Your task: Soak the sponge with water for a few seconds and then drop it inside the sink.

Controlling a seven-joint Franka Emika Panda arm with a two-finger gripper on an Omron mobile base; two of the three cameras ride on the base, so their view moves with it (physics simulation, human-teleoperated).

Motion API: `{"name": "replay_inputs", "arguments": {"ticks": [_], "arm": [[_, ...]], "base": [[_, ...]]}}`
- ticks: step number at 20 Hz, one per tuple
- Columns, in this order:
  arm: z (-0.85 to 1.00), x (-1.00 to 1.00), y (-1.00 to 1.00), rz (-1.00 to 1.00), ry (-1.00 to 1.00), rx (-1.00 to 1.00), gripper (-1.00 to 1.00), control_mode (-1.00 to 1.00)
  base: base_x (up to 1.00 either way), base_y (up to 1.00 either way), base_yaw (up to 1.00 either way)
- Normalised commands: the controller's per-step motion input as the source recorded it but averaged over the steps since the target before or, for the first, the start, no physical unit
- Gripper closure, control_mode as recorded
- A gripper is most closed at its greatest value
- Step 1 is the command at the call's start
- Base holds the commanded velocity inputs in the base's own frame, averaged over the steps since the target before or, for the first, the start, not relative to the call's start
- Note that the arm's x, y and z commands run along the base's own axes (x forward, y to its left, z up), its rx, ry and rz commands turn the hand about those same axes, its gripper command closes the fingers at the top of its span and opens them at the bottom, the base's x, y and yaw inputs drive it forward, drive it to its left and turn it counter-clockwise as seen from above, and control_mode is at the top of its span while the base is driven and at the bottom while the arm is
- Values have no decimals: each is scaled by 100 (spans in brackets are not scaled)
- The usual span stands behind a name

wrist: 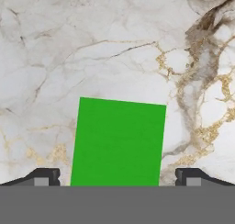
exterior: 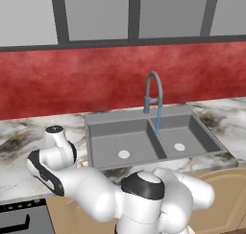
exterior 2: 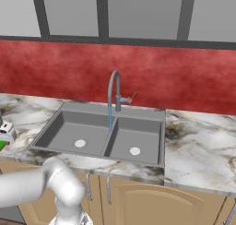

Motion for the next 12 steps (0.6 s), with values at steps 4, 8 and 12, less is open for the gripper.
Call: {"name": "replay_inputs", "arguments": {"ticks": [4, 8, 12], "arm": [[-21, 11, 4, 0, 0, 0, -100, -100], [-18, 14, 6, 0, 0, 0, -100, -100], [-17, 15, 8, 0, 0, 0, -100, -100]], "base": [[0, 0, 0], [0, 0, 0], [0, 0, 0]]}}
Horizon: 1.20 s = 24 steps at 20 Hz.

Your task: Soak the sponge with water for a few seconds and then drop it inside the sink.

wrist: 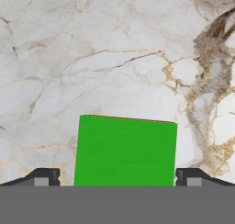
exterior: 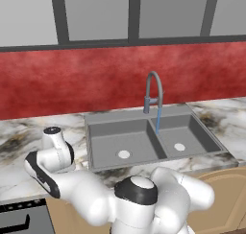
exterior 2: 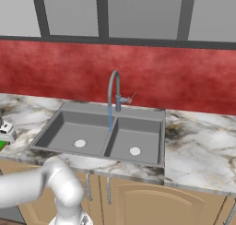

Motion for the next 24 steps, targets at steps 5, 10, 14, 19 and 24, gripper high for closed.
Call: {"name": "replay_inputs", "arguments": {"ticks": [5, 10, 14, 19, 24], "arm": [[-21, 10, 6, 0, 0, 0, -100, -100], [-29, 0, 1, 0, 3, 0, -100, -100], [-25, 0, 0, 0, 3, 0, -100, -100], [-18, 0, 0, 0, 0, 0, -100, -100], [-49, 0, 0, 0, 0, 0, -100, -100]], "base": [[0, 0, 0], [0, 0, 0], [0, 0, 0], [0, 0, 0], [0, 0, 0]]}}
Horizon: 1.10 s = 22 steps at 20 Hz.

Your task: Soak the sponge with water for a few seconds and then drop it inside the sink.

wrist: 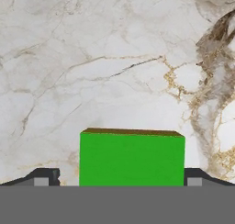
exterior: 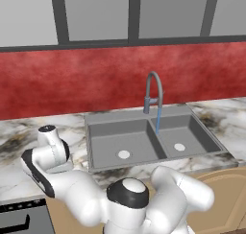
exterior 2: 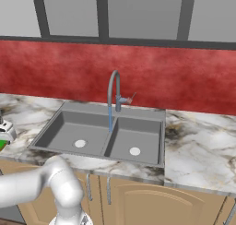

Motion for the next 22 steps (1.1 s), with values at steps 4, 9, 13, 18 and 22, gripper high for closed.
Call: {"name": "replay_inputs", "arguments": {"ticks": [4, 9, 13, 18, 22], "arm": [[-72, 0, 0, 0, 0, 0, -100, -100], [-57, 0, 0, 0, 0, 0, -100, -100], [0, 0, 0, 0, 0, 0, -100, -100], [0, 0, 0, 0, 0, 0, -100, -100], [0, 0, 0, 0, 0, 0, -100, -100]], "base": [[0, 0, 0], [0, 0, 0], [0, 0, 0], [0, 0, 0], [0, 0, 0]]}}
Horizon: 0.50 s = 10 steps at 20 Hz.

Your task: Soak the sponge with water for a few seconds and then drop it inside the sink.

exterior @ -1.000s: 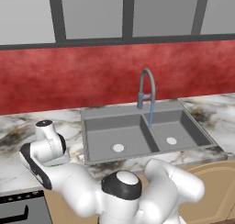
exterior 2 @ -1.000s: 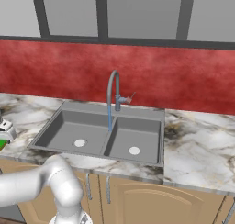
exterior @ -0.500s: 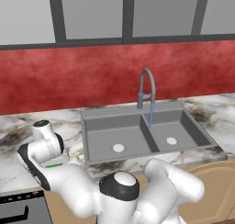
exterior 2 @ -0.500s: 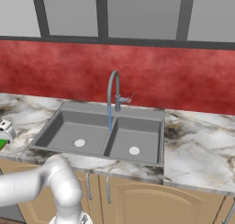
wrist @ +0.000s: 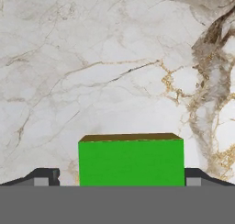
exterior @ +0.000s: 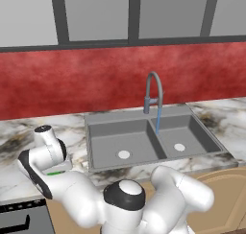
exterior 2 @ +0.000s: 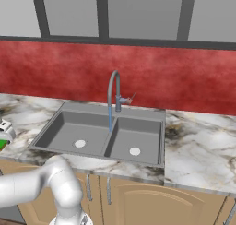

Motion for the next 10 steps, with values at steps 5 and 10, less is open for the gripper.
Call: {"name": "replay_inputs", "arguments": {"ticks": [5, 10], "arm": [[0, 0, 0, 0, 0, 0, -100, -100], [-28, -2, 0, 0, 5, 0, -100, -100]], "base": [[0, 0, 0], [0, 0, 0]]}}
